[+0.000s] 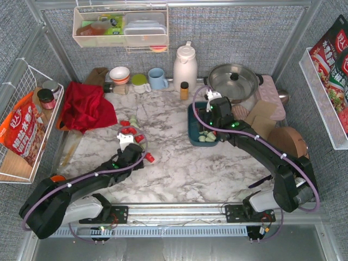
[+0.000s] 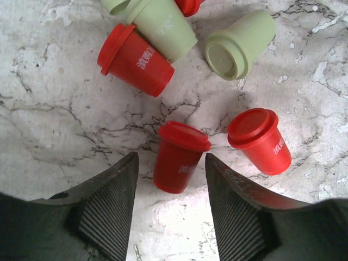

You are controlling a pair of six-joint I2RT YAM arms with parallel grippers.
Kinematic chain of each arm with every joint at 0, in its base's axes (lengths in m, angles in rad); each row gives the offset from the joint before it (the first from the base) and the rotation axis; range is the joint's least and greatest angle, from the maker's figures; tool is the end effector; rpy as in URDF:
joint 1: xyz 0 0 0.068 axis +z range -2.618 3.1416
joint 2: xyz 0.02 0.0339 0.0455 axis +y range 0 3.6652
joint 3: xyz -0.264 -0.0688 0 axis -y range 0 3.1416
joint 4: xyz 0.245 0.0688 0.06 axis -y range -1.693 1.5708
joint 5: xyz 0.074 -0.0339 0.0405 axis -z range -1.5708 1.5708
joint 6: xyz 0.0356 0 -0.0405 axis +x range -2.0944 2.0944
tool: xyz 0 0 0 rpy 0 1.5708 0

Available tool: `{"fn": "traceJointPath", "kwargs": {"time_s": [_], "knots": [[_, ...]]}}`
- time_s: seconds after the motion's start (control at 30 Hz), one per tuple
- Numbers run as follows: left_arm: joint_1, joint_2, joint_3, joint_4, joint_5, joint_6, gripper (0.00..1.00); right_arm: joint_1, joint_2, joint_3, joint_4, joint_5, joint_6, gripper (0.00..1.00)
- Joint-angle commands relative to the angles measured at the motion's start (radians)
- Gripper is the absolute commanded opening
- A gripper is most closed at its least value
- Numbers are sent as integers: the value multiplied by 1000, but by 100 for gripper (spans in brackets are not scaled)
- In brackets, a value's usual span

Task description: Mix the coffee capsules in the storage basket

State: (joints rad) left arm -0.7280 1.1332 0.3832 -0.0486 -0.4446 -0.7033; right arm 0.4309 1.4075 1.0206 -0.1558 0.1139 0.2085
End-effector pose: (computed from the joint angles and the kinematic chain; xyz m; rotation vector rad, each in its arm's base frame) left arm 0.1612 -0.1232 0.1535 -0.1808 2.2764 -0.2186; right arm 0.2927 0.1301 0.2806 -0.1674 2.1139 0.2614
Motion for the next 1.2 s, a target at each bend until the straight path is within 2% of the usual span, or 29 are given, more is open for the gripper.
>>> {"fn": "traceJointPath", "kwargs": {"time_s": [0.0,0.37,0.5,0.57,0.7,0.8,0.9,1.0,1.17], "knots": [[15,47,21,60,58,50,58,-1,-4,3,2,-22,0,66],[16,121,60,20,162,34,39,-1,-5,10,-7,-51,8,66],[10,82,71,25,183,70,29,-1,-21,17,-21,-75,17,67],[-5,31,65,58,190,99,28,1,-34,19,-33,-92,21,67],[-33,-105,31,172,225,165,26,11,-59,29,-57,-162,39,67],[-69,-198,-27,365,306,248,26,36,-80,33,-57,-239,74,67],[-139,-262,-89,526,305,309,27,86,-99,30,-24,-335,110,67],[-202,-277,-97,604,268,381,27,138,-110,32,2,-405,145,67],[-273,-214,-70,674,248,482,27,216,-109,33,44,-467,185,67]]}}
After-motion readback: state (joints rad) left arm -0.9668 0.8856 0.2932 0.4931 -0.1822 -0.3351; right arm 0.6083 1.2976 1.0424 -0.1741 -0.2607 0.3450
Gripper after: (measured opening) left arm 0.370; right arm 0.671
